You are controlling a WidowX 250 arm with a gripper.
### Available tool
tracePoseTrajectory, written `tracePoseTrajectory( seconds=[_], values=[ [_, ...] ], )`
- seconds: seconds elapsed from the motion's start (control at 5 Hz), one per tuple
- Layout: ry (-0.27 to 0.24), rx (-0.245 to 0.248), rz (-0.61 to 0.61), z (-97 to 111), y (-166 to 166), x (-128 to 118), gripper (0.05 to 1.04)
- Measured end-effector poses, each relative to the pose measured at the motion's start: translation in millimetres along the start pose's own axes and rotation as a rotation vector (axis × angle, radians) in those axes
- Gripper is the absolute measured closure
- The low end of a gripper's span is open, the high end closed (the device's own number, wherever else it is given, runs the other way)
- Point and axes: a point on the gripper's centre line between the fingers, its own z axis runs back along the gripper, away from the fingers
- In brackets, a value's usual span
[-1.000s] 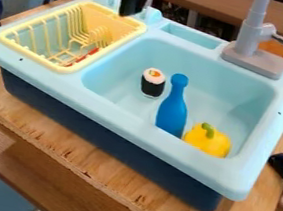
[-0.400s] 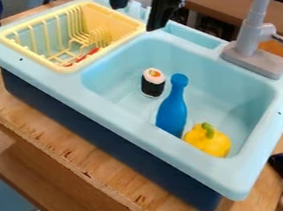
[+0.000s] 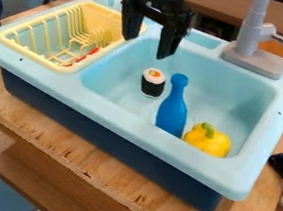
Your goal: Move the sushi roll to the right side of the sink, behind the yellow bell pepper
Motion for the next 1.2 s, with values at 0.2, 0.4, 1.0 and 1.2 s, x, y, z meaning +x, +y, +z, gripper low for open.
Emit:
tracePoseTrajectory(
  seconds=[0.2, 0.4, 1.0, 1.2],
  values=[
    [0.002, -0.017, 0.026, -14, -1, 6, 0.083],
    [0.050, -0.019, 0.048, -34, -2, 9, 0.083],
    [0.131, -0.034, 0.085, -74, -9, 25, 0.130],
    [0.141, -0.045, 0.103, -77, -11, 24, 0.401]
  ],
)
